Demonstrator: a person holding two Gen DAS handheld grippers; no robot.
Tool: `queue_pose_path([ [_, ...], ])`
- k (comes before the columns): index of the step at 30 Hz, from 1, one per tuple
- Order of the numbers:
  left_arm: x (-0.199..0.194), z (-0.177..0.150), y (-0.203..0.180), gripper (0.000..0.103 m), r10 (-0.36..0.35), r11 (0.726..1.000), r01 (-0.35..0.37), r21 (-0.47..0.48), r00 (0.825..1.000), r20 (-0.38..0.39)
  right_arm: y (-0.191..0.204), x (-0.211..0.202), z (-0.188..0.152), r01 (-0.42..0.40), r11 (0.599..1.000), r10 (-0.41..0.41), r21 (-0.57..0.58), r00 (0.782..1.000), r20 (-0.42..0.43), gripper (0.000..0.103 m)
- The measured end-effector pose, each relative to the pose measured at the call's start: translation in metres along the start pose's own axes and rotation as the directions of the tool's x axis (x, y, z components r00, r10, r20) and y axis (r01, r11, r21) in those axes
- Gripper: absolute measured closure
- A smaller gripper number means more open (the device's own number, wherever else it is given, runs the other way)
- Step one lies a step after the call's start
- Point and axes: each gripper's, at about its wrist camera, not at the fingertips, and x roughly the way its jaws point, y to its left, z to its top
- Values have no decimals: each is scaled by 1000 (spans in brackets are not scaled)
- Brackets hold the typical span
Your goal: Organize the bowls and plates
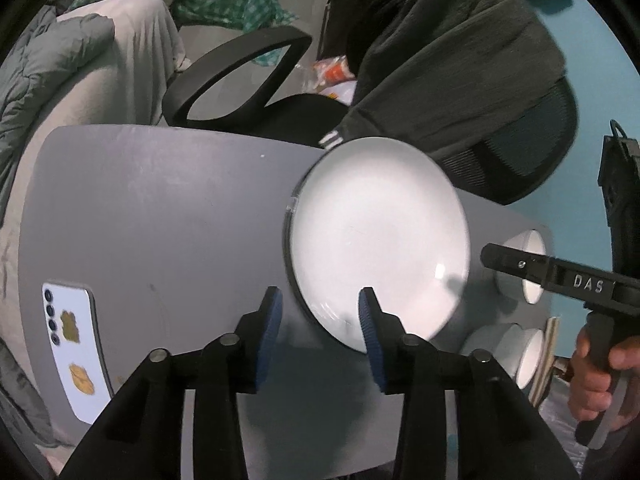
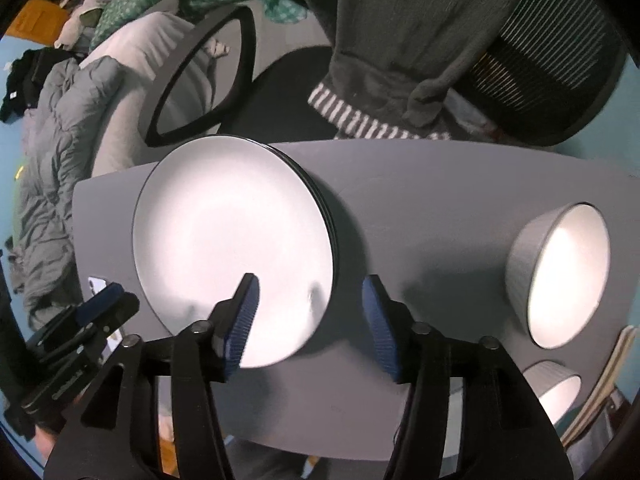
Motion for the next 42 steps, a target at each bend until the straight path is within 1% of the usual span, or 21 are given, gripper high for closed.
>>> queue_pose_path([
  [1,-5,-4,-1,55,-12,1000,12,0,1000,12,2,-6,-5,9,1000,-9,-11,1000,19,42],
  [2,-10,-8,-2,55,-24,1000,24,1,999,21,4,-12,-10,22,1000,-21,-22,999,37,41],
  [5,-24,-20,-5,55,-67,998,67,4,997,46,10,-30,-27,70,996,-65,-49,993,102,39],
  [8,-40,-33,-9,54,-98,995,97,13,992,79,14,-48,-43,104,993,-91,-64,981,172,39],
  [12,-60,-51,-19,53,-118,993,113,43,985,122,21,-74,-67,97,993,-79,-67,968,238,35],
  [16,-79,-69,-36,53,-131,988,116,106,979,155,26,-95,-89,91,995,-72,-51,952,299,34],
  [20,-92,-86,-53,50,-178,973,150,178,972,156,27,-112,-109,105,994,-86,-36,933,350,32],
  [24,-103,-98,-65,50,-198,962,162,218,968,156,22,-124,-128,133,991,-125,7,910,395,32],
  [26,-107,-102,-69,50,-204,959,164,232,966,159,18,-128,-138,136,990,-137,31,902,410,32],
  [29,-113,-109,-77,50,-198,951,148,273,967,163,12,-134,-152,133,988,-151,74,896,418,32],
  [31,-114,-112,-82,50,-185,944,131,304,970,156,7,-137,-162,108,988,-143,107,897,419,32],
  [35,-115,-118,-86,50,-202,939,156,305,972,123,-3,-142,-183,62,982,-132,177,898,419,32],
  [40,-118,-119,-91,50,-192,935,143,326,973,126,-12,-141,-202,63,972,-153,226,899,411,32],
  [41,-119,-119,-92,47,-195,934,144,327,973,127,-15,-141,-206,63,970,-157,234,900,407,32],
  [42,-120,-119,-92,39,-198,932,147,330,972,128,-17,-140,-208,62,969,-158,241,901,404,32],
])
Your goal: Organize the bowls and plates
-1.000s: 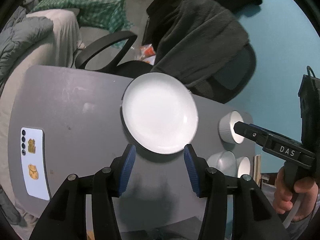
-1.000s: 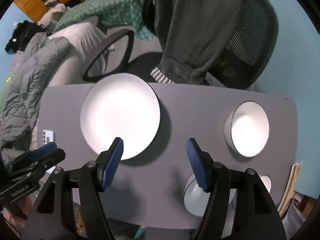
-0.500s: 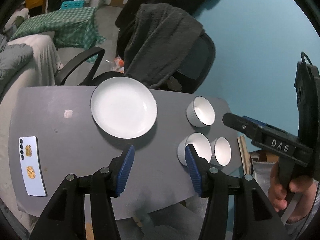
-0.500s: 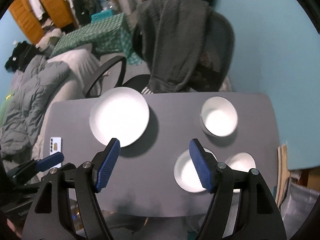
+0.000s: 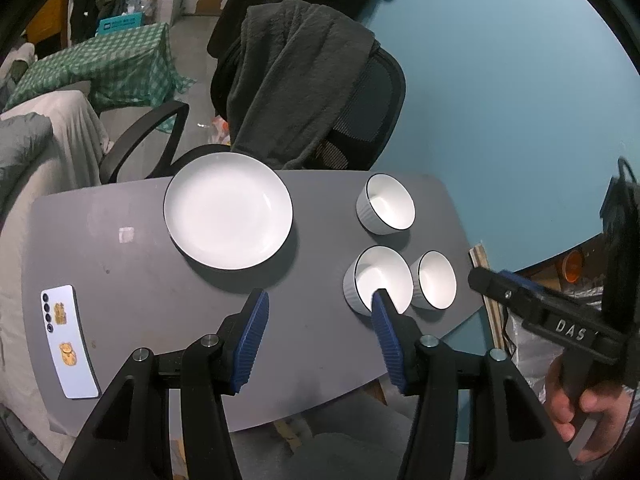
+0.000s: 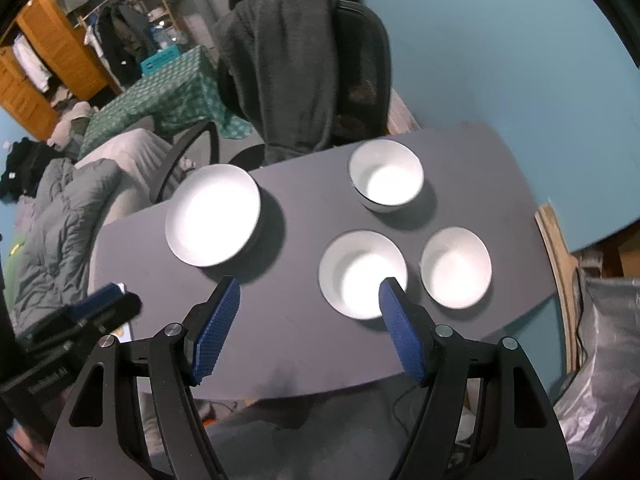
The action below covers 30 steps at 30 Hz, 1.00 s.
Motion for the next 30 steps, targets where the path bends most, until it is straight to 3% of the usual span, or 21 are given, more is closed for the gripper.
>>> queue_pose_path([
  [9,4,5,-18,37,33,993,-35,115,999,17,-15,-3,-8,8,999,-8,53,1000,-2,32],
  [12,7,7,-26,26,42,987,-43,154,999,16,-19,-4,-7,8,998,-8,61,1000,7,32],
  [21,23,18,-45,25,94,964,-90,249,996,-5,-35,0,-3,12,994,-13,110,1000,4,32],
  [30,70,31,-53,25,100,955,-68,287,990,-95,-66,20,0,2,989,1,151,1000,-23,32],
])
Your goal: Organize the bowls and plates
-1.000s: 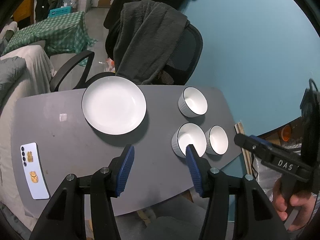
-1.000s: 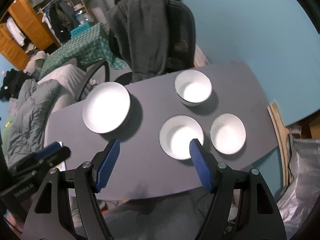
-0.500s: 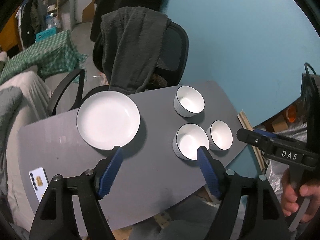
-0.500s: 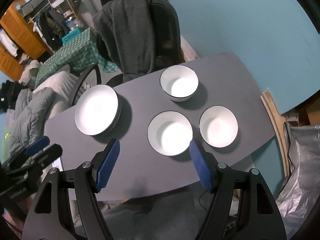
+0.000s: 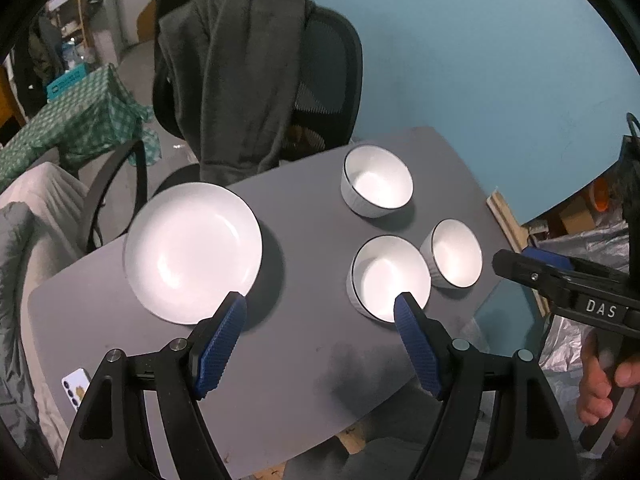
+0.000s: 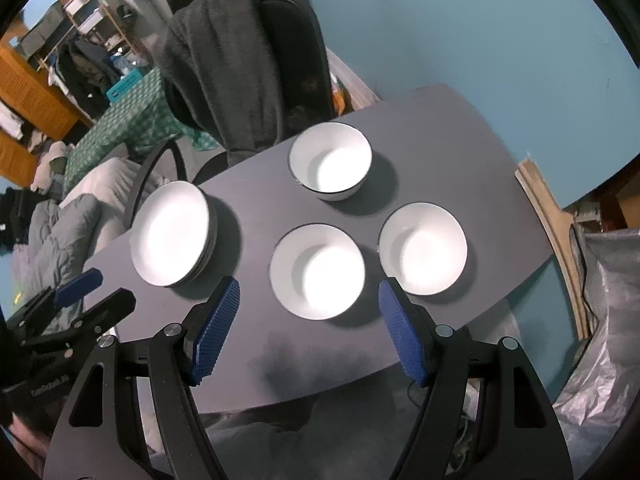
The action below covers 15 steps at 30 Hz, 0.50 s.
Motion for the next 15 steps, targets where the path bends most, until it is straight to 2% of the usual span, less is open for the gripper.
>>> queue_pose_path([
  [8,55,-3,-10,25,5,1000,-5,2,996,-94,-30,36,15,-39,994,34,-98,998,-47,32],
  [15,94,-19,-15,25,-16,995,-2,-98,982,-186,-41,76,35,-84,974,56,-212,990,-132,32],
])
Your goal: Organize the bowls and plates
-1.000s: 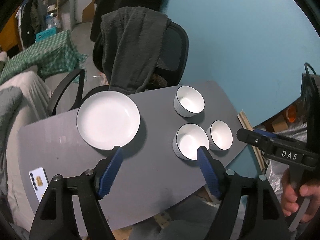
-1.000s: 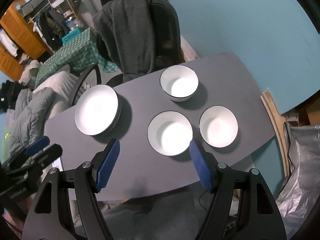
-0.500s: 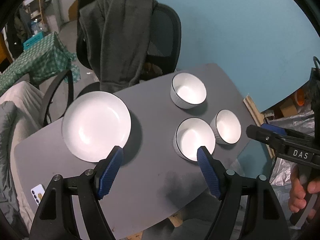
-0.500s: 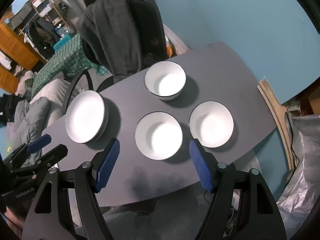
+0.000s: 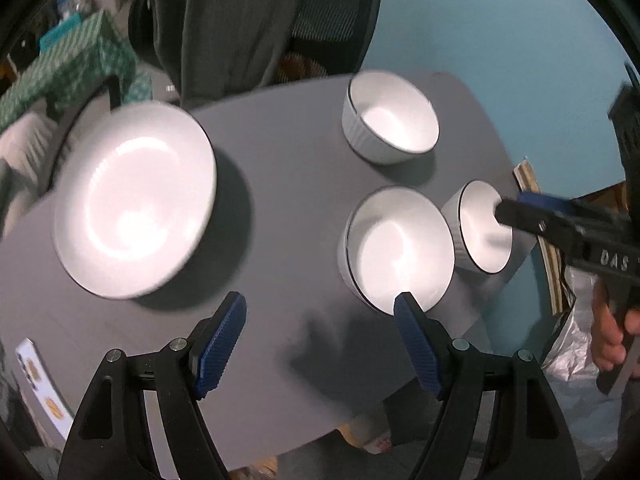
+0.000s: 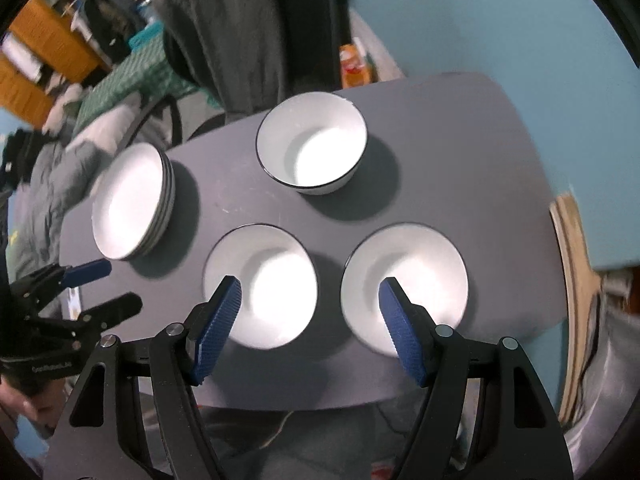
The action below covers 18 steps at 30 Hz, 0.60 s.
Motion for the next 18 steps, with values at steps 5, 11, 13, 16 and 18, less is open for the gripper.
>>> queue_pose_path([
  [5,24,-5,-7,25,25,996,-28,-88,999,-33,-3,27,18,-53,993,47,-101,997,-60,32],
  [11,45,-8,-9,25,31,958,-47,-283,998,-62,6,55,28,-98,957,54,-274,985,-164,32],
  [13,52,-9,-11,25,38,941,-57,-334,997,-62,11,62,29,-117,938,56,-325,980,-191,32],
  [16,60,-12,-12,25,59,921,-86,-381,995,-81,15,69,31,-139,916,57,-376,974,-221,32],
  [18,65,-15,-12,25,60,899,-91,-428,995,-84,20,74,28,-154,896,54,-417,969,-242,32],
])
